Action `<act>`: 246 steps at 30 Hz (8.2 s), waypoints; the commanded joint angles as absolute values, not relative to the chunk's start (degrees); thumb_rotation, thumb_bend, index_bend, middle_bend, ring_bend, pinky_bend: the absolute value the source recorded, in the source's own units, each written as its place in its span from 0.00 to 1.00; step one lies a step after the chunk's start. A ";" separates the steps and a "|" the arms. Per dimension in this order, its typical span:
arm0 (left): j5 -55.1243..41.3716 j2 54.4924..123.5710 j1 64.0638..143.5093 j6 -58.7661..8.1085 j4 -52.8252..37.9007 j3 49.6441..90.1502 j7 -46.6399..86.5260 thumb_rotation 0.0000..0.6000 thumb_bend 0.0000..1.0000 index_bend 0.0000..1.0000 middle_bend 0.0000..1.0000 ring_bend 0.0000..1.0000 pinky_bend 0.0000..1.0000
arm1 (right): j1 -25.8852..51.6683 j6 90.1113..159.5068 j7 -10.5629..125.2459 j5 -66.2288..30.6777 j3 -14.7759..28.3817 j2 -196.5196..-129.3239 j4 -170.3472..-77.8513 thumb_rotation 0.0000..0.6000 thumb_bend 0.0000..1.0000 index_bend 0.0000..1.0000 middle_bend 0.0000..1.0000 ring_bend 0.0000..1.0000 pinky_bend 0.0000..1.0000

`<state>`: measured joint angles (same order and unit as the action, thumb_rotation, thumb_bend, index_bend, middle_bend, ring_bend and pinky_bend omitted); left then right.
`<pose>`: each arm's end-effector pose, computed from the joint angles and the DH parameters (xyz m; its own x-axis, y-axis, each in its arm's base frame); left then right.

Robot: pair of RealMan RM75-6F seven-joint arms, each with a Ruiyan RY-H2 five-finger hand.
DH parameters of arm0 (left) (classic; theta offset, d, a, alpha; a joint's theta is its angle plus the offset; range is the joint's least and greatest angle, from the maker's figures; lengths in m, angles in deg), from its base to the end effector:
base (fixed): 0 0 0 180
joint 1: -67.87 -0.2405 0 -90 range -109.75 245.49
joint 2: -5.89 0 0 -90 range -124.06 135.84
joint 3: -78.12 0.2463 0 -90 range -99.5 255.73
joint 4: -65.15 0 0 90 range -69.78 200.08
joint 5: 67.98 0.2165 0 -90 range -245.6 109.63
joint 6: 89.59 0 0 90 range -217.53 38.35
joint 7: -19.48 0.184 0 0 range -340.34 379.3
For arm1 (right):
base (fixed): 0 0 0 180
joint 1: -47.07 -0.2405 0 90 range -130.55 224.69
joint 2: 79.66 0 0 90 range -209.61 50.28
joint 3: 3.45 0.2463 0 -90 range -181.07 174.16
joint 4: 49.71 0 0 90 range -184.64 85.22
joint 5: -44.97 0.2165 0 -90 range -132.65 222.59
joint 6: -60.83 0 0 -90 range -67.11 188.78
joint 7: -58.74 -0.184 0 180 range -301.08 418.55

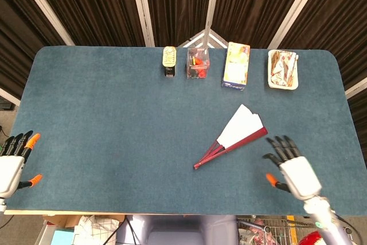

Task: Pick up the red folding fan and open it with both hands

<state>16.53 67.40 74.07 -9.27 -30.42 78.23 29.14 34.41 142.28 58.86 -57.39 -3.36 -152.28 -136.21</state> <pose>-0.3076 0.2145 0.1365 0.5343 0.1260 0.8359 0.8440 -0.0252 -0.5357 -0.2395 -0.2364 0.0726 0.4062 -0.0556 0.9121 -0.8426 -0.4089 0.3504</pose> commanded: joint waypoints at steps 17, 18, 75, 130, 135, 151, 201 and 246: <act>16.85 67.75 74.30 -9.48 -29.79 78.28 28.82 1.00 0.00 0.00 0.00 0.00 0.00 | 25.25 130.97 63.66 -53.96 -0.23 -173.11 -124.95 1.00 0.31 0.49 0.20 0.06 0.06; 16.75 67.76 74.31 -9.54 -29.80 78.26 28.81 1.00 0.00 0.00 0.00 0.00 0.00 | 24.97 130.91 63.58 -53.73 0.02 -173.92 -124.58 1.00 0.32 0.49 0.20 0.06 0.06; 15.30 68.11 74.57 -10.01 -29.80 77.80 29.75 1.00 0.00 0.00 0.00 0.00 0.00 | 20.68 134.81 57.62 -49.10 0.14 -189.01 -104.13 1.00 0.46 0.71 0.30 0.07 0.06; -10.40 83.31 105.03 -31.12 -31.57 57.79 42.10 1.00 0.32 0.24 0.07 0.00 0.05 | -6.39 124.62 91.29 -17.56 33.24 -176.79 -143.27 1.00 0.48 0.78 0.34 0.08 0.06; -16.62 87.74 109.50 -32.05 -30.04 55.42 43.89 1.00 0.39 0.29 0.08 0.00 0.05 | -7.12 125.13 91.37 -15.86 33.44 -175.77 -143.79 1.00 0.48 0.78 0.34 0.08 0.06; -25.05 94.88 119.46 -31.85 -27.12 53.94 49.83 1.00 0.51 0.38 0.09 0.00 0.05 | -7.55 127.06 89.79 -13.00 32.22 -172.38 -146.47 1.00 0.48 0.79 0.34 0.08 0.06; -19.93 99.80 120.36 -24.70 -20.41 56.34 42.82 1.00 0.53 0.38 0.11 0.00 0.05 | -9.04 130.69 86.19 -9.59 27.75 -167.94 -147.53 1.00 0.48 0.79 0.34 0.08 0.06; -22.35 101.40 120.32 -24.94 -18.43 56.47 43.92 1.00 0.56 0.69 0.18 0.00 0.05 | -8.54 131.73 85.19 -8.17 24.71 -164.06 -149.40 1.00 0.48 0.81 0.35 0.08 0.06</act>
<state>-22.40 101.88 120.62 -24.89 -18.24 56.46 43.97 -8.99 131.92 85.00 -7.47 25.42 -164.69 -150.11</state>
